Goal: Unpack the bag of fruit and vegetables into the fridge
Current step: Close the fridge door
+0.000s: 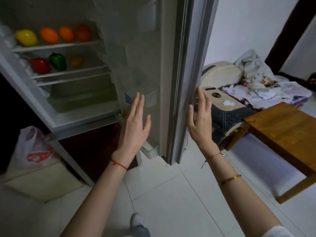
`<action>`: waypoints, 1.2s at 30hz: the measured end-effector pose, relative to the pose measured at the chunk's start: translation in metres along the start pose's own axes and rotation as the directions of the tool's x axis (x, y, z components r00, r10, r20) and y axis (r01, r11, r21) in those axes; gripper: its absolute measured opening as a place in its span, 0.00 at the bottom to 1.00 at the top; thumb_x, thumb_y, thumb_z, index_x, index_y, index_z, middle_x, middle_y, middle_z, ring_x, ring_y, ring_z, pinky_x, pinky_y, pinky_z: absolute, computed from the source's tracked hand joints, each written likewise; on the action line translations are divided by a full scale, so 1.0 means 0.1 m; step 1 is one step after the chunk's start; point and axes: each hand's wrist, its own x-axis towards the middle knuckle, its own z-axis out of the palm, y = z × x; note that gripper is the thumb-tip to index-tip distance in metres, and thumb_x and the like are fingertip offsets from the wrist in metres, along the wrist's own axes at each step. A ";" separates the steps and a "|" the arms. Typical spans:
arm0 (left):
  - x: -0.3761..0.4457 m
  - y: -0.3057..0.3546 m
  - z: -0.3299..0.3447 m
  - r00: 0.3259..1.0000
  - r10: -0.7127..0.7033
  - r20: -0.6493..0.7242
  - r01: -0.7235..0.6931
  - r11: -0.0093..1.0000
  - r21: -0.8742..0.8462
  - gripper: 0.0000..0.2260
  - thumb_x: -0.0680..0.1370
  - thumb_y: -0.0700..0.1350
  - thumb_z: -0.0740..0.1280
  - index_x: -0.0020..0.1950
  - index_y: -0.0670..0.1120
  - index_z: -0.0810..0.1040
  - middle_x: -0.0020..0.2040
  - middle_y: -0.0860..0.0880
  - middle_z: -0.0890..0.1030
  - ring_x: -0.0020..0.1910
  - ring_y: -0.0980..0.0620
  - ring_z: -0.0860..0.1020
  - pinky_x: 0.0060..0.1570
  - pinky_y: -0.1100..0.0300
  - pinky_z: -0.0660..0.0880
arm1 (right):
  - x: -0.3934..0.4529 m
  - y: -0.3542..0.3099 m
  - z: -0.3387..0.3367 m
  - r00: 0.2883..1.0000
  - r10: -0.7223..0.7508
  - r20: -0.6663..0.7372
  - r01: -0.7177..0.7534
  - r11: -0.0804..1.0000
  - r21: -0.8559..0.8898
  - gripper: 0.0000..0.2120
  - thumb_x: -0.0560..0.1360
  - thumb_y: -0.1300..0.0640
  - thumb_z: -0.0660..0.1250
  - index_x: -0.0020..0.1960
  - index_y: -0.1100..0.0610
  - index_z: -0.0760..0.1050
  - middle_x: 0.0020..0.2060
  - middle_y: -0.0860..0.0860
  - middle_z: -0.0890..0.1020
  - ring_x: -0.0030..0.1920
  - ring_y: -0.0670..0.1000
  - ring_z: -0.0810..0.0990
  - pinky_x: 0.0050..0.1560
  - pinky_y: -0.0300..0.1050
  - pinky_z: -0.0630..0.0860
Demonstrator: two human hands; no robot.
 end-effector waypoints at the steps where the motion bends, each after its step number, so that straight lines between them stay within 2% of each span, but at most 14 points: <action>1: -0.05 0.01 -0.02 1.000 0.001 -0.015 -0.001 1.000 0.004 0.28 0.80 0.42 0.61 0.78 0.43 0.55 0.79 0.48 0.52 0.77 0.50 0.55 0.73 0.51 0.62 | -0.02 -0.04 0.00 1.000 -0.019 0.003 0.019 1.000 0.016 0.25 0.82 0.59 0.57 0.77 0.63 0.56 0.69 0.59 0.65 0.64 0.46 0.69 0.68 0.29 0.64; 4: -0.19 0.03 -0.08 0.999 -0.004 -0.040 0.005 0.999 0.032 0.27 0.80 0.42 0.62 0.78 0.43 0.57 0.80 0.49 0.50 0.77 0.50 0.56 0.71 0.53 0.65 | -0.06 -0.13 0.03 0.996 -0.087 0.021 0.086 0.994 0.065 0.25 0.82 0.61 0.59 0.77 0.63 0.57 0.66 0.58 0.66 0.63 0.50 0.72 0.67 0.45 0.72; 6: -0.29 0.05 -0.11 0.999 -0.016 -0.049 0.018 0.999 0.047 0.28 0.81 0.43 0.61 0.78 0.44 0.55 0.80 0.52 0.47 0.77 0.52 0.55 0.72 0.56 0.64 | -0.10 -0.19 0.06 0.991 -0.132 0.021 0.130 0.988 0.077 0.25 0.81 0.63 0.60 0.76 0.65 0.59 0.65 0.59 0.68 0.63 0.47 0.70 0.67 0.44 0.71; 8: -0.38 0.07 -0.14 0.998 -0.032 -0.055 0.035 0.998 0.054 0.28 0.81 0.43 0.61 0.79 0.46 0.54 0.80 0.54 0.47 0.77 0.55 0.54 0.72 0.64 0.58 | -0.16 -0.26 0.09 0.984 -0.179 0.017 0.177 0.981 0.076 0.24 0.81 0.63 0.61 0.75 0.67 0.61 0.66 0.60 0.69 0.65 0.45 0.67 0.68 0.40 0.69; 11: -0.50 0.09 -0.18 0.997 -0.067 -0.042 0.068 0.997 0.022 0.28 0.81 0.44 0.60 0.79 0.48 0.53 0.80 0.55 0.48 0.76 0.59 0.52 0.68 0.76 0.49 | -0.23 -0.35 0.16 0.960 -0.277 0.033 0.273 0.957 0.101 0.24 0.80 0.63 0.61 0.74 0.67 0.62 0.68 0.57 0.67 0.68 0.53 0.69 0.71 0.49 0.68; 14: -0.61 0.07 -0.22 0.993 -0.110 -0.041 0.111 0.994 0.012 0.28 0.82 0.45 0.60 0.79 0.49 0.51 0.79 0.54 0.50 0.76 0.59 0.52 0.69 0.74 0.48 | -0.28 -0.45 0.25 0.927 -0.372 0.052 0.364 0.923 0.126 0.24 0.79 0.66 0.62 0.73 0.68 0.64 0.67 0.59 0.70 0.67 0.56 0.71 0.70 0.52 0.68; 17: -0.71 0.03 -0.30 0.979 -0.195 -0.064 0.196 0.980 0.012 0.29 0.82 0.48 0.58 0.79 0.51 0.49 0.79 0.52 0.52 0.74 0.63 0.51 0.69 0.71 0.49 | -0.31 -0.60 0.35 0.897 -0.431 0.097 0.410 0.895 0.176 0.24 0.78 0.67 0.63 0.74 0.67 0.64 0.70 0.59 0.70 0.71 0.57 0.68 0.73 0.53 0.66; 20: -0.79 -0.06 -0.41 0.960 -0.266 -0.085 0.268 0.963 0.011 0.30 0.82 0.51 0.58 0.79 0.52 0.45 0.79 0.51 0.51 0.76 0.57 0.52 0.71 0.62 0.54 | -0.29 -0.80 0.50 0.874 -0.467 0.136 0.430 0.872 0.233 0.25 0.79 0.67 0.63 0.74 0.67 0.63 0.73 0.60 0.67 0.75 0.56 0.64 0.76 0.53 0.61; 26: -0.89 -0.34 -0.68 0.916 -0.382 -0.123 0.389 0.920 0.043 0.33 0.81 0.56 0.57 0.78 0.54 0.40 0.80 0.51 0.49 0.76 0.53 0.55 0.65 0.61 0.54 | -0.25 -1.20 0.90 0.829 -0.510 0.230 0.418 0.838 0.351 0.25 0.81 0.60 0.59 0.76 0.66 0.59 0.77 0.60 0.62 0.78 0.58 0.57 0.77 0.59 0.59; 30: -0.93 -0.57 -0.86 0.899 -0.409 -0.156 0.417 0.909 0.021 0.35 0.79 0.59 0.57 0.78 0.54 0.39 0.80 0.51 0.48 0.77 0.53 0.54 0.68 0.60 0.54 | -0.27 -1.43 1.20 0.804 -0.533 0.263 0.411 0.818 0.403 0.26 0.81 0.56 0.58 0.77 0.63 0.58 0.78 0.58 0.59 0.79 0.57 0.54 0.79 0.56 0.54; 34: -0.95 -0.88 -1.05 0.880 -0.447 -0.163 0.455 0.890 0.015 0.38 0.76 0.62 0.60 0.79 0.54 0.42 0.80 0.50 0.50 0.77 0.50 0.56 0.72 0.50 0.62 | -0.28 -1.63 1.51 0.780 -0.560 0.279 0.428 0.803 0.414 0.27 0.81 0.54 0.56 0.78 0.60 0.57 0.79 0.54 0.57 0.80 0.58 0.48 0.79 0.58 0.51; 36: -0.95 -1.05 -1.17 0.875 -0.453 -0.170 0.462 0.886 0.020 0.40 0.75 0.60 0.64 0.79 0.53 0.44 0.80 0.50 0.52 0.77 0.50 0.56 0.72 0.49 0.63 | -0.27 -1.75 1.68 0.763 -0.582 0.282 0.444 0.789 0.424 0.27 0.81 0.55 0.56 0.78 0.61 0.57 0.79 0.52 0.55 0.80 0.58 0.48 0.79 0.57 0.49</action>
